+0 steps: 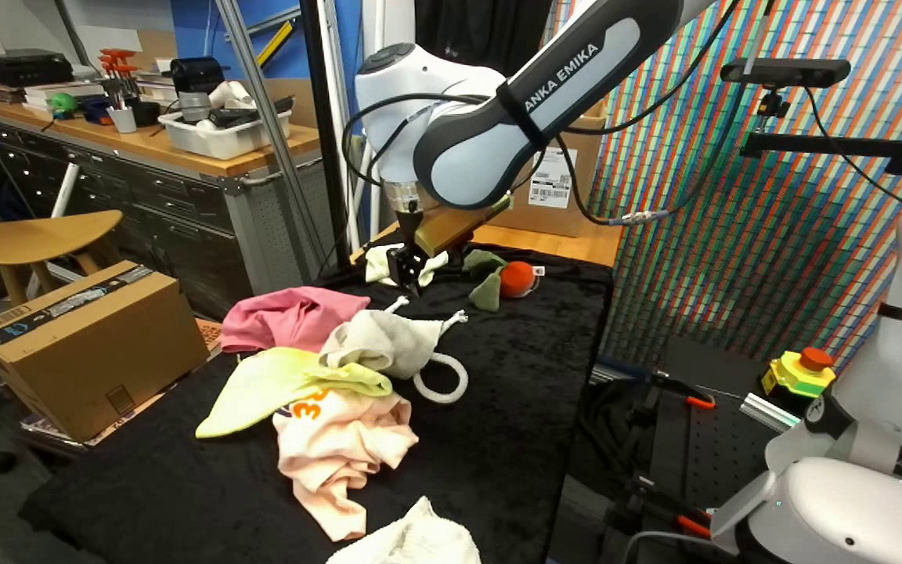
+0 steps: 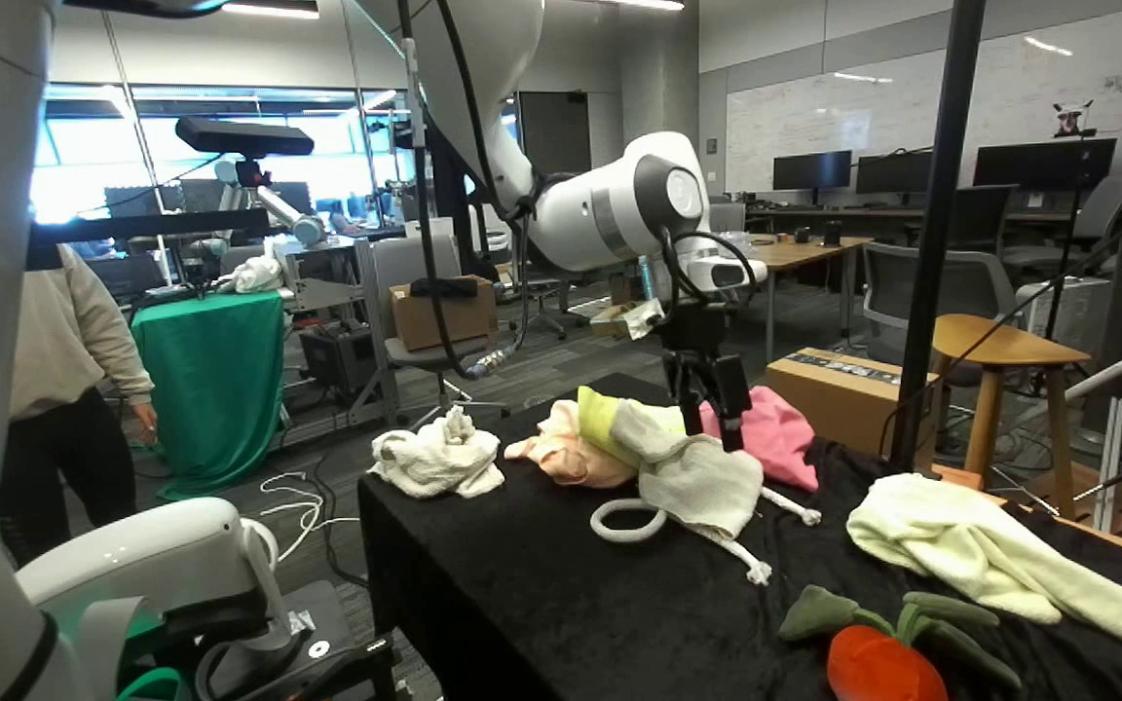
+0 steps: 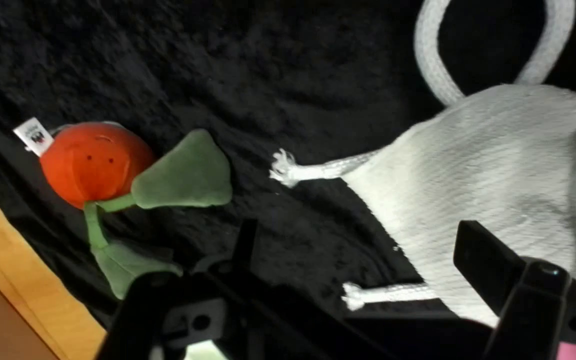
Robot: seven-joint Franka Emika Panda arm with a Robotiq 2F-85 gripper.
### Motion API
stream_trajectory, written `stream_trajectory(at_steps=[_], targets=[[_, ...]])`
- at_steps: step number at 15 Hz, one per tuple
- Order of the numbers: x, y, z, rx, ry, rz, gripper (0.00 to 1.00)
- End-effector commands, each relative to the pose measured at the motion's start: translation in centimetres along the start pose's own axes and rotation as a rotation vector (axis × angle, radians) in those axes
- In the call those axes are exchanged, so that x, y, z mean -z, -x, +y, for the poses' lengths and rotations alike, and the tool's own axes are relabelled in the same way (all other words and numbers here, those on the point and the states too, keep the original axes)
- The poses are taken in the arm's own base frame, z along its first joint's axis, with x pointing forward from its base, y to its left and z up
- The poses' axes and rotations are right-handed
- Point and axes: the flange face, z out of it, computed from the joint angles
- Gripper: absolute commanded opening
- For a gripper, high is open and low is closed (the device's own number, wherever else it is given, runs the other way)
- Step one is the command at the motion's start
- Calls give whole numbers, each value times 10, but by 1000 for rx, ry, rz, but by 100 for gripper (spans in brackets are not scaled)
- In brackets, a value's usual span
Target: Put the towels and the turnip plushie on the peach shirt
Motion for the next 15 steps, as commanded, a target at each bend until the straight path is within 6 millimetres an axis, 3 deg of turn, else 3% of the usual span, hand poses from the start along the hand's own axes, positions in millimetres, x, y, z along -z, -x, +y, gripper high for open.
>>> stream_trajectory(at_steps=[1,9,15], targets=[[-19,0,50,-111,-20,-50,100],[-83,-20,137,-315,-62,-140,100],[-120,-28,168,-416,-104,-187,100]])
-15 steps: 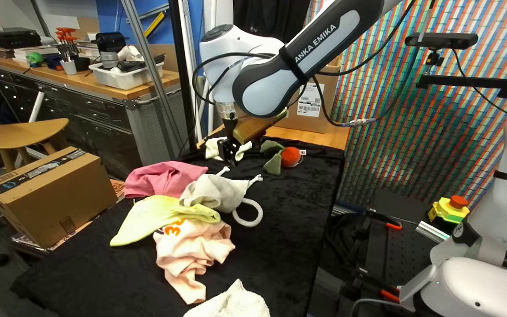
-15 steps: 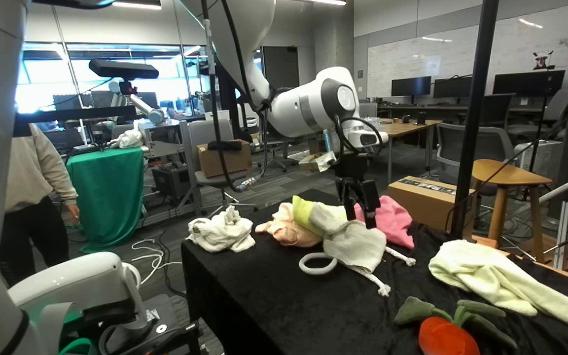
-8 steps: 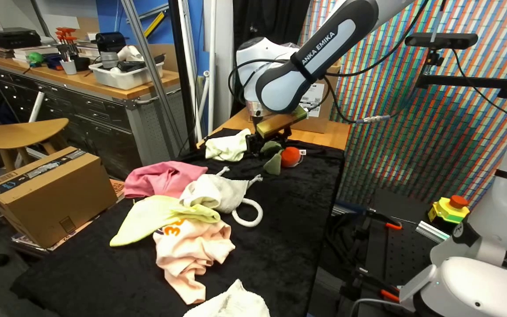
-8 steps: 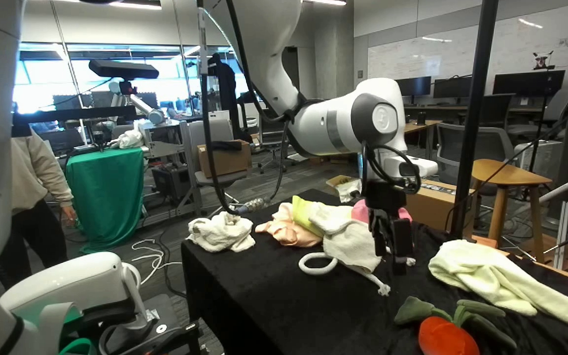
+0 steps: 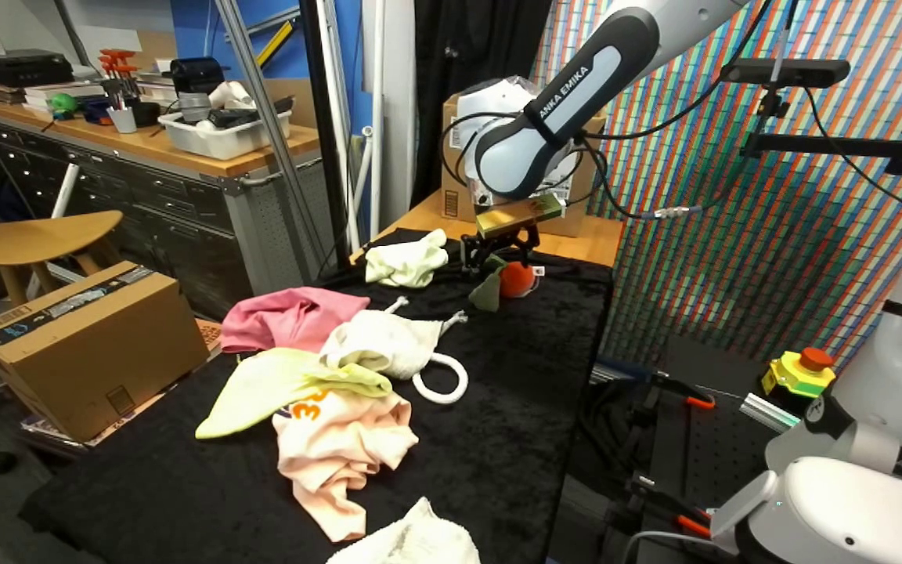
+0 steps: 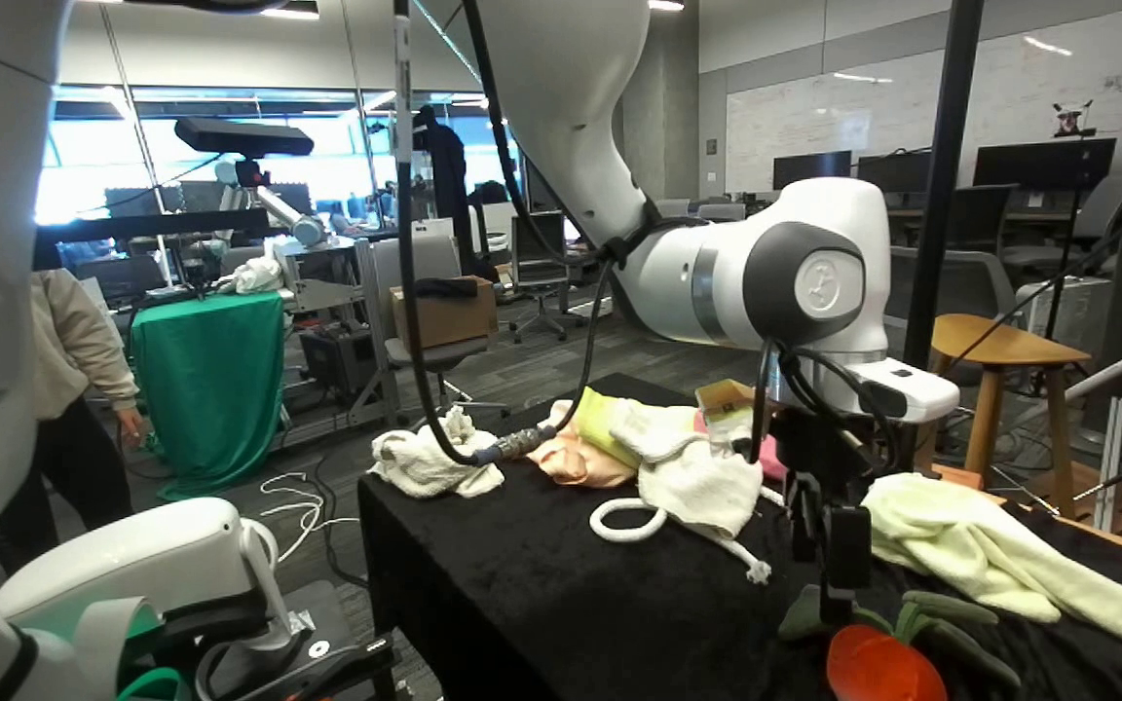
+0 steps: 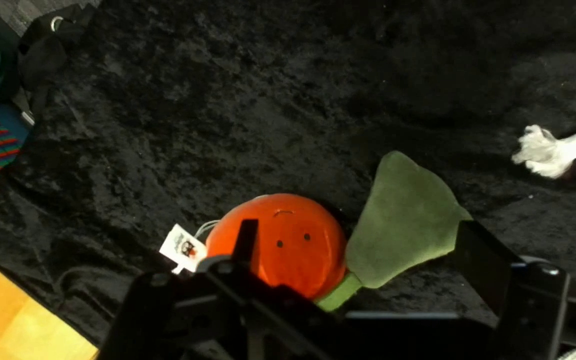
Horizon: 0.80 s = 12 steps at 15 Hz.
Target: Put the towels and the turnip plushie on the peach shirt
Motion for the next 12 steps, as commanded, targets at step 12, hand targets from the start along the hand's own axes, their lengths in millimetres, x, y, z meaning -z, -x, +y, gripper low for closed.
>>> stream_trajectory(at_steps=[12], targets=[[-47,-31,44,-158,-57,-19,100]])
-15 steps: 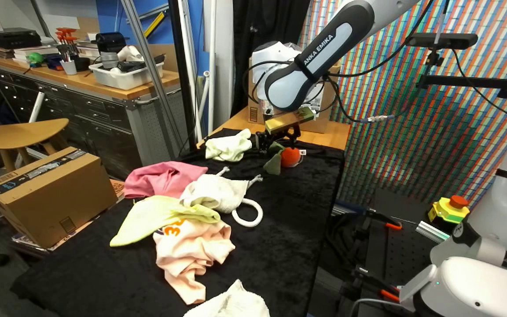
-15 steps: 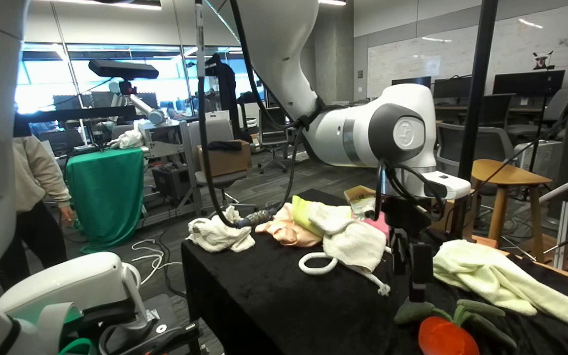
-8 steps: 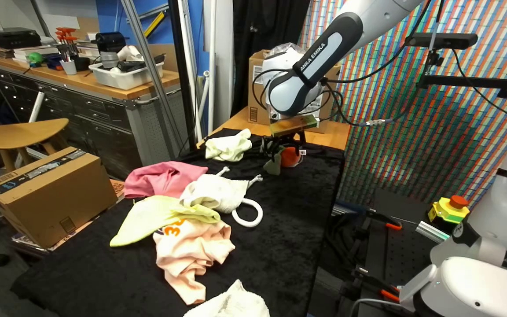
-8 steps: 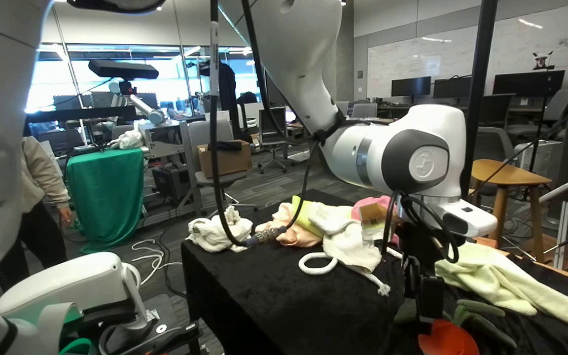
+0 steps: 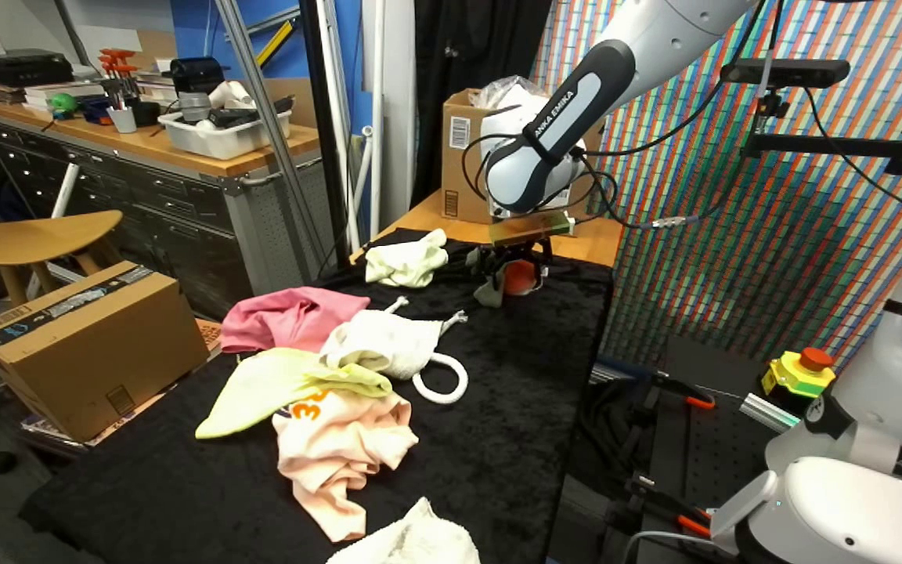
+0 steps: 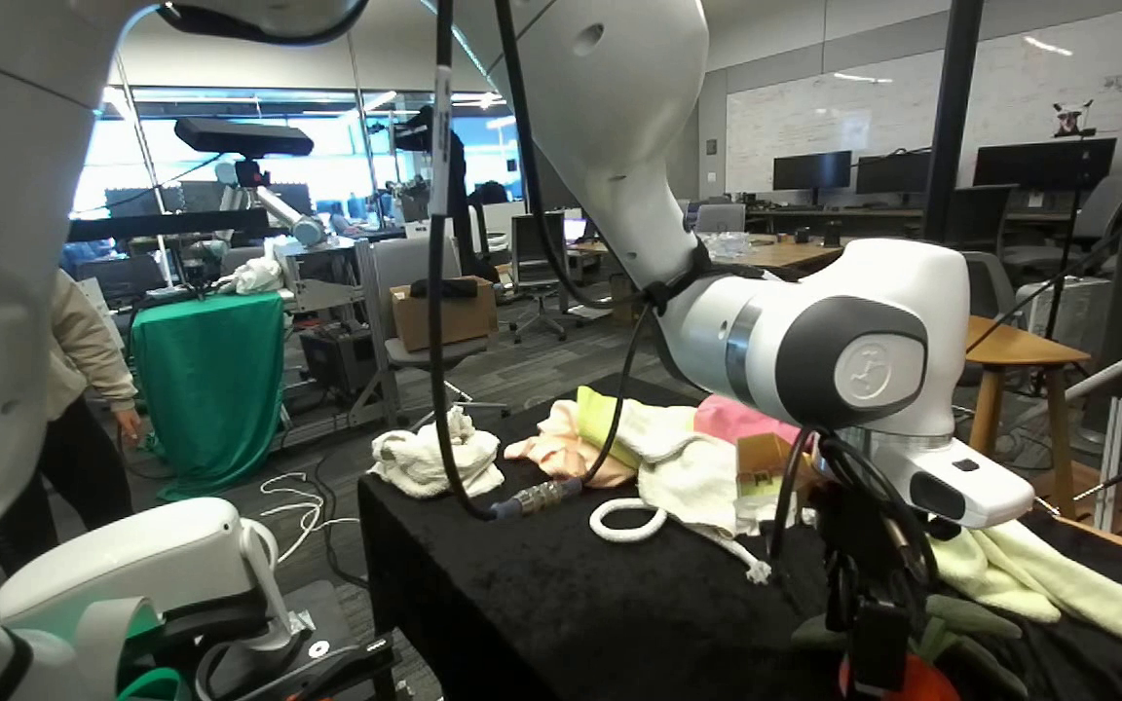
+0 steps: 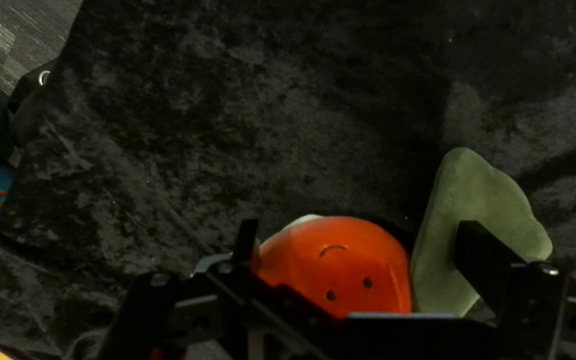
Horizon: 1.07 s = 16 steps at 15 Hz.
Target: Put the towels and the turnip plushie on the peach shirt
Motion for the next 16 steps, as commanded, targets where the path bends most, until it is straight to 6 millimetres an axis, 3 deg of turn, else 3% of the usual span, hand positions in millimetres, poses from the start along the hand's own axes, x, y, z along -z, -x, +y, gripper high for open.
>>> stream_trajectory(at_steps=[1,8,9,10,16], targets=[[6,-9,7,-24,-28,60,100],[-2,-15,-1,-19,-39,103,100],[-5,-15,-2,-25,-36,103,93],[-8,-15,-3,-25,-34,102,74],[-14,-14,-3,-37,-20,102,30]])
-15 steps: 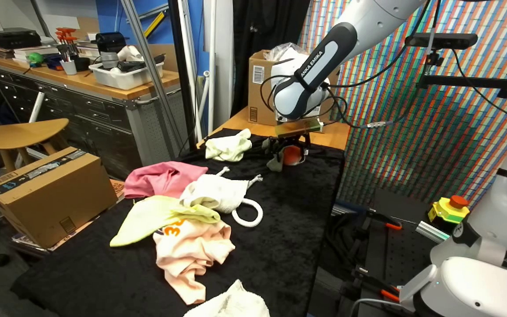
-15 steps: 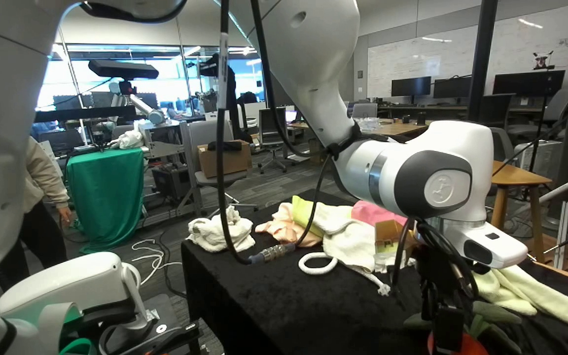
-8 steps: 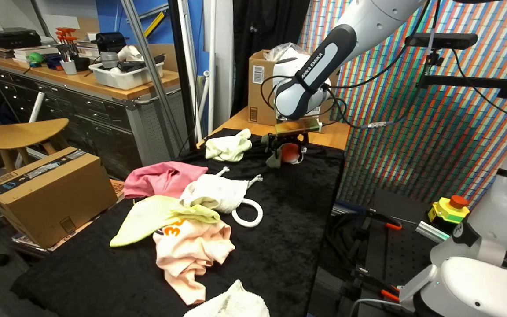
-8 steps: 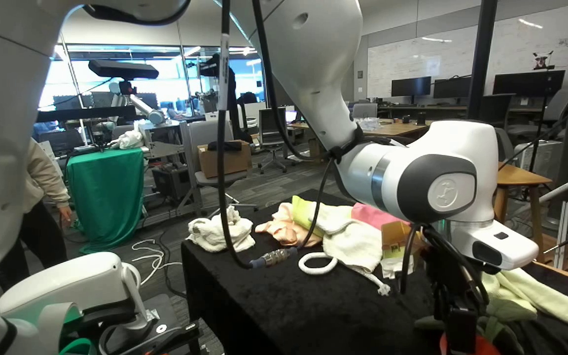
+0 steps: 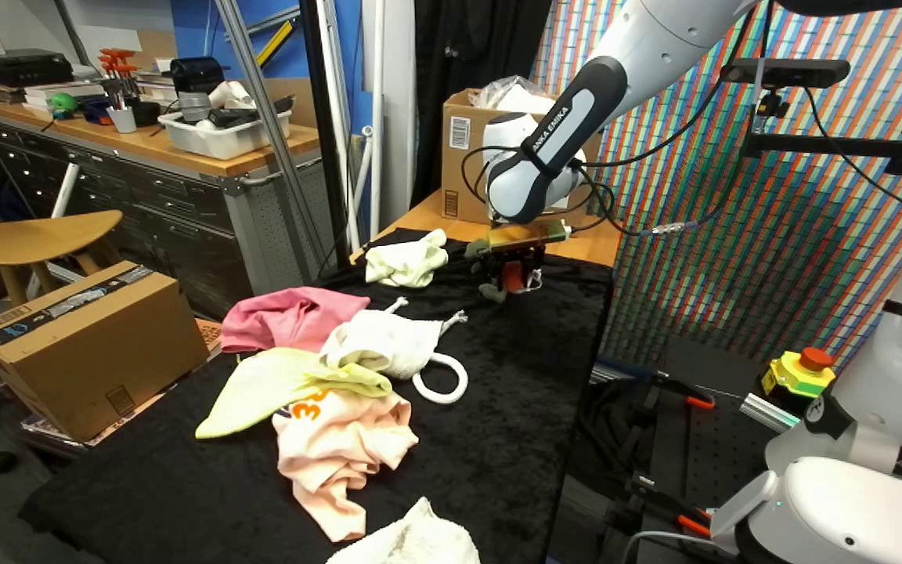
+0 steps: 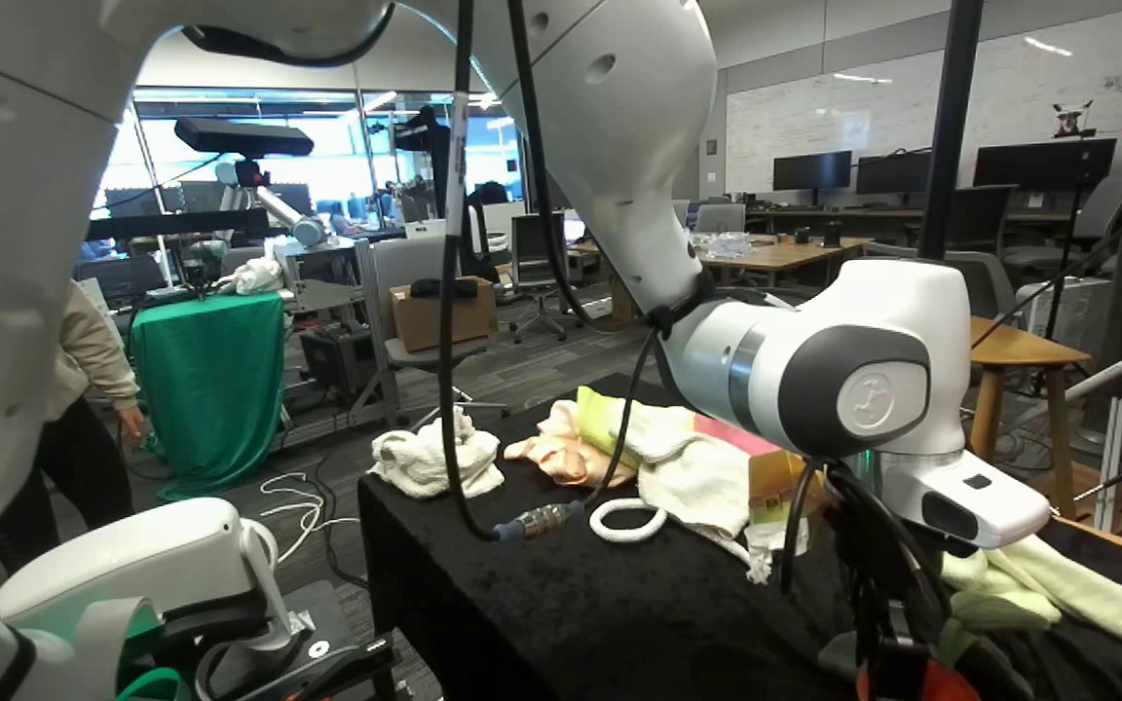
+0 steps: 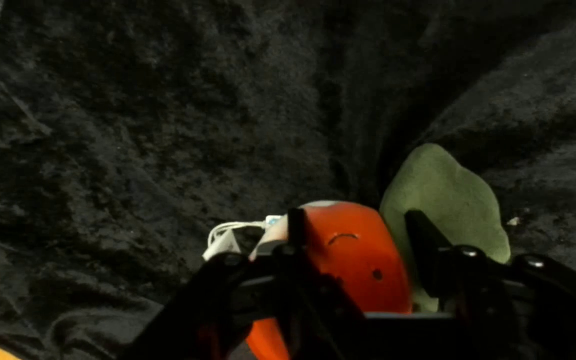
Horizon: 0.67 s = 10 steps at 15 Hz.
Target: Put the towels and the turnip plushie on the peach shirt
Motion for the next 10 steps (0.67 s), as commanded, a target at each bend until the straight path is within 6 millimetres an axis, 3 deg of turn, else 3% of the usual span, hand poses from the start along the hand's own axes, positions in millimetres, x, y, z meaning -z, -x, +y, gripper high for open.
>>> stream_trajectory(at_steps=[1,3,10], targets=[[-2,-3,-2,-13,6,30,22],[0,-3,-3,-15,7,33,11],[24,9,-14,40,8,68,11]])
